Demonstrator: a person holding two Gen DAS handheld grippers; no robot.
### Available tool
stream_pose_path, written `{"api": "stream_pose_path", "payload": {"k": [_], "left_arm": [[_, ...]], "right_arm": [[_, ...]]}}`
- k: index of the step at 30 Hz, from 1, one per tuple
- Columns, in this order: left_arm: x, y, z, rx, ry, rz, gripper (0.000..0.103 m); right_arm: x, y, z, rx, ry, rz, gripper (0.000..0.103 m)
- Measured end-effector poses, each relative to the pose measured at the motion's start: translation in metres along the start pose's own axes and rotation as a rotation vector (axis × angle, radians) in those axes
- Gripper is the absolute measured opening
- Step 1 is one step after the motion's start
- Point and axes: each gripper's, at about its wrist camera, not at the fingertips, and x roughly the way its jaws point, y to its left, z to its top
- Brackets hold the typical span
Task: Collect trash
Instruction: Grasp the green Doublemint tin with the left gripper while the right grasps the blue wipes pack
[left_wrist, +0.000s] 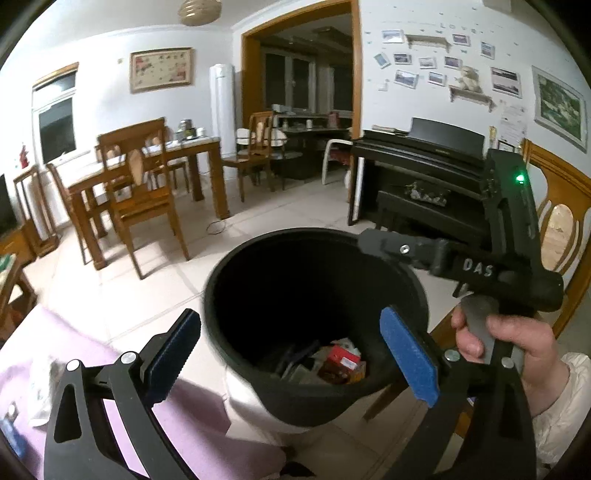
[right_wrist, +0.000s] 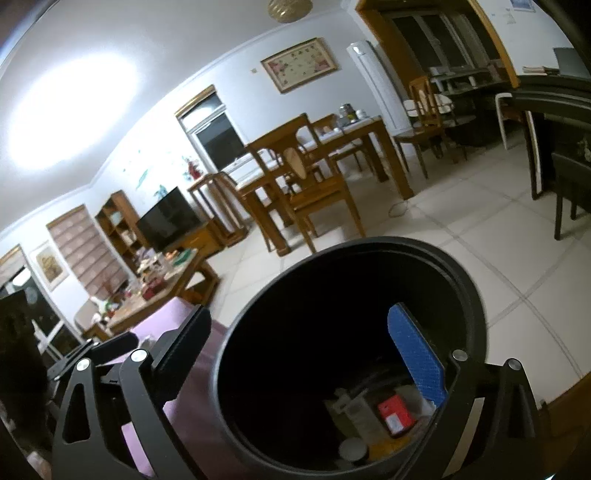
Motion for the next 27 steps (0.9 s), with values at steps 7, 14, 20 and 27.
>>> {"api": "stream_pose_path", "payload": {"k": [7,14,20,27], "left_arm": [[-0.037,0.050,-0.023,-0.116,0.006,0.077,0.097],[-0.096,0.123,-0.066,-0.265,0.012,0.210,0.097],[-0.151,0.182,-0.108,-0.322,0.069,0.346,0.097],[-0.172,0.235,-0.151,-0.348,0.224,0.420,0.088]], "right_arm": [[0.018,0.050,-0.003,-0.058,0.053,0.056,0.095],[0.057,0.127,-0.021,-0.161,0.163,0.145,0.095],[0.089,0.201,-0.042,-0.247,0.281,0.250,0.095],[0.136,0.307,-0.077,-0.353,0.426,0.385,0.095]]}}
